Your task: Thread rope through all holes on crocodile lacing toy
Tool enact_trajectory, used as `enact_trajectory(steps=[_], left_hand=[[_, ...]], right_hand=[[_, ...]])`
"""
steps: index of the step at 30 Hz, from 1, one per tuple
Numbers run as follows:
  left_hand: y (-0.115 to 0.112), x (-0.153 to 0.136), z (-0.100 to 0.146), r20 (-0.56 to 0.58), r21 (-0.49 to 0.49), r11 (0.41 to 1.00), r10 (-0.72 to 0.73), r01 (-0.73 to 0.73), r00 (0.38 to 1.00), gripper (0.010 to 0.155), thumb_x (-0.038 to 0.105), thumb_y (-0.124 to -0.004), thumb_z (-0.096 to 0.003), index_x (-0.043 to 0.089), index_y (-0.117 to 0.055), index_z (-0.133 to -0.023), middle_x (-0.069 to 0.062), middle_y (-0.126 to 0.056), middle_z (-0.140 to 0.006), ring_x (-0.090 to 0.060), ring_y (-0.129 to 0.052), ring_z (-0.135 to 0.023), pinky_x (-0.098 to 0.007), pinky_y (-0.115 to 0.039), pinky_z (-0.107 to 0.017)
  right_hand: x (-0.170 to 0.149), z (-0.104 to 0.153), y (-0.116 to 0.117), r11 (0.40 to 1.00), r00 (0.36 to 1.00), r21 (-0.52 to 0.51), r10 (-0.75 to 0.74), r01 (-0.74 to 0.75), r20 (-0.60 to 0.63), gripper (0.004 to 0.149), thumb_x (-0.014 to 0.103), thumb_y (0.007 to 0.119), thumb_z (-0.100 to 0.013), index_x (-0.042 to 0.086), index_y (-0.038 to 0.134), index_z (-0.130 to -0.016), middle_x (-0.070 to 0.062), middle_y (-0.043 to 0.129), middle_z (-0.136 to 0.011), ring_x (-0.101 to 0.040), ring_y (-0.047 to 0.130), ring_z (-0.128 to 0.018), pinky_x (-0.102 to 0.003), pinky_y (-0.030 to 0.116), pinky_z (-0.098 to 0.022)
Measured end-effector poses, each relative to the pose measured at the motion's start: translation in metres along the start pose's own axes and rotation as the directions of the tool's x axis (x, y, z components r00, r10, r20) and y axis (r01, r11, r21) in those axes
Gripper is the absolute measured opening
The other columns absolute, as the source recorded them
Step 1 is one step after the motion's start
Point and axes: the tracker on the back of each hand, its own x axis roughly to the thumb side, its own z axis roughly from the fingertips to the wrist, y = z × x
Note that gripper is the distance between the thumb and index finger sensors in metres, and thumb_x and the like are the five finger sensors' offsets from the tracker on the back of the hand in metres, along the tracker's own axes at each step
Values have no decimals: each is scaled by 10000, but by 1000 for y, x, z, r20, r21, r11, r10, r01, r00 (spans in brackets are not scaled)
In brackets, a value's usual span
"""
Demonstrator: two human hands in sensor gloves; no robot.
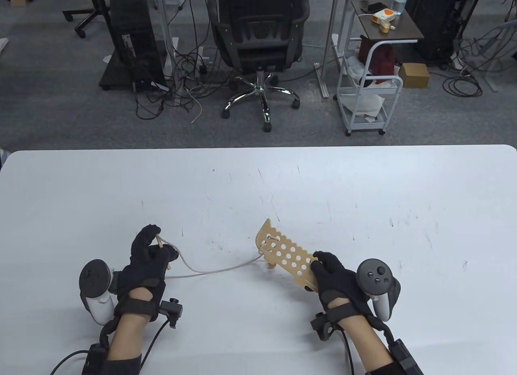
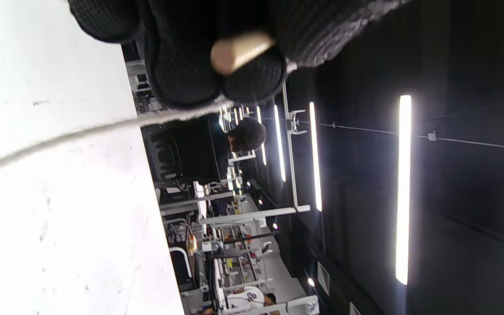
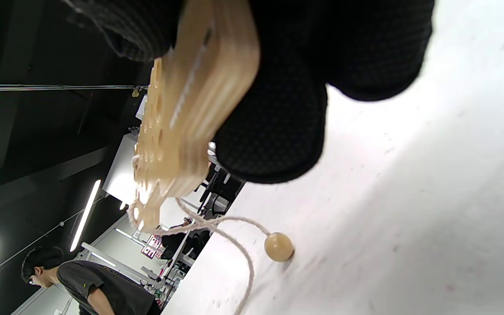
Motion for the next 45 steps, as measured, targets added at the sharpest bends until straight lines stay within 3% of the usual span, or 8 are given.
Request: enact_trajectory(steps=[5, 12, 21, 34, 45], left_hand=[[4, -5, -2, -34, 39, 999, -1, 2, 999, 515, 378, -880, -404, 330, -765, -904, 101, -1049, -711, -216, -1077, -663, -484, -753, -664], [1, -8, -4, -66, 27, 996, -84, 86, 994, 459, 436, -924, -351, 320, -894, -794, 108, -1135, -598, -168, -1156, -550, -424, -838, -595], [-7, -12, -5, -92, -14, 986, -165, 164, 982, 438, 474, -946, -336, 335, -918, -750, 89, -1127, -542, -161, -1130, -477, -444, -826, -595], [-29, -17, -7, -94, -154, 968, -212, 196, 973, 416, 338, -929, -381, 334, -865, -793, 47, -1067, -692, -205, -1073, -621, -487, -758, -652], [-50, -36, -8, -212, -339, 937, 14, -87, 977, 428, 301, -870, -408, 324, -837, -834, 36, -1031, -736, -218, -1045, -655, -510, -725, -669]], right_hand=[[6, 4, 5, 1000, 1000, 27, -7, 6, 31, 471, 365, 714, -475, 104, 689, -867, -45, 954, -649, -224, 1074, -399, -436, 824, -400], [15, 11, 13, 998, 997, 70, -11, 6, 73, 472, 366, 717, -473, 105, 691, -865, -45, 955, -648, -225, 1075, -396, -433, 826, -398], [23, 18, 20, 994, 994, 106, -16, 4, 110, 472, 368, 717, -472, 104, 694, -863, -43, 958, -645, -225, 1075, -395, -434, 825, -398], [33, 25, 30, 987, 985, 158, -38, 11, 169, 471, 370, 719, -471, 109, 696, -862, -41, 960, -644, -222, 1076, -394, -435, 825, -398], [36, 27, 37, 979, 975, 205, -65, 21, 211, 470, 371, 719, -472, 114, 695, -864, -39, 959, -648, -221, 1075, -400, -434, 823, -403]])
